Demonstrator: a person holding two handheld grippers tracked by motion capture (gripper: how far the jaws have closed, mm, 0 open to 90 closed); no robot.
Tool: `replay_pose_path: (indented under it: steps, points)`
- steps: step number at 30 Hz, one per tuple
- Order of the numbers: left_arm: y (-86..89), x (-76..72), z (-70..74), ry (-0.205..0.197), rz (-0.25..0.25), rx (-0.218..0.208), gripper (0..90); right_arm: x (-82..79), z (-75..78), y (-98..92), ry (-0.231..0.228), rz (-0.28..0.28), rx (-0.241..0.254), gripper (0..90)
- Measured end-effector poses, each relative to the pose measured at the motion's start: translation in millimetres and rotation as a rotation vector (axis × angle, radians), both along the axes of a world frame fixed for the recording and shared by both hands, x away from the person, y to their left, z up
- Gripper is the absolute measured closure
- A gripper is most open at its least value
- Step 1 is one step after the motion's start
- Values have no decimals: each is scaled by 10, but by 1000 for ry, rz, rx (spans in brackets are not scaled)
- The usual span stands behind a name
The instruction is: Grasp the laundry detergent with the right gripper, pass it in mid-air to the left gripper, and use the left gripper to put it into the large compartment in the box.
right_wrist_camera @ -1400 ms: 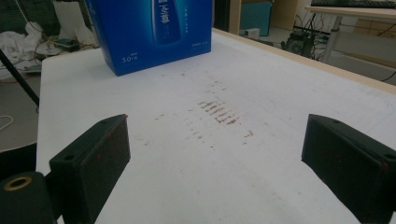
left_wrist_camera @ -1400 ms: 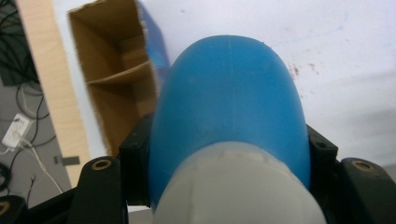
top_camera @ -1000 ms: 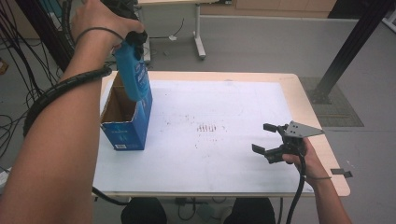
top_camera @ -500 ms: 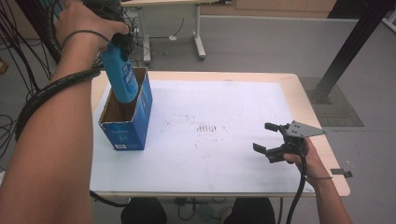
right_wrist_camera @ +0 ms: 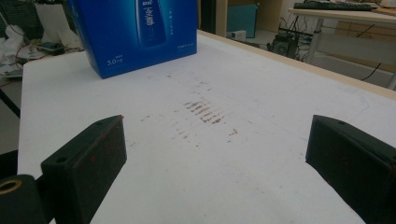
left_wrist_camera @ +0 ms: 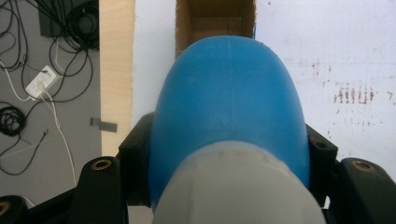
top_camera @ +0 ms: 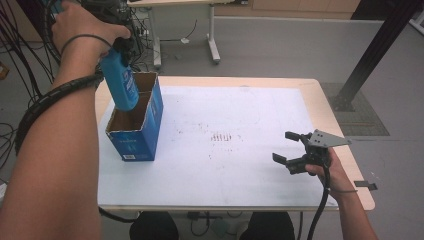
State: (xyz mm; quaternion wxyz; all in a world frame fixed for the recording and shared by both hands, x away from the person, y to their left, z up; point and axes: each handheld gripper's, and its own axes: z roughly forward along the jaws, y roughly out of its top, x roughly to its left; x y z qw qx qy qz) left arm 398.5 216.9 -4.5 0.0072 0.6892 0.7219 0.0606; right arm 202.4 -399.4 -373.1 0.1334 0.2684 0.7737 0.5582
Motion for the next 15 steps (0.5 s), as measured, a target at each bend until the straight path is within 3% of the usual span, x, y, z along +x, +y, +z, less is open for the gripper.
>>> replay_pose_path:
  steps: [15]
  points:
    - [47, 20, -127, 6, -1, -9, 377, 4, -20, 16, 4, -1, 4, 45]
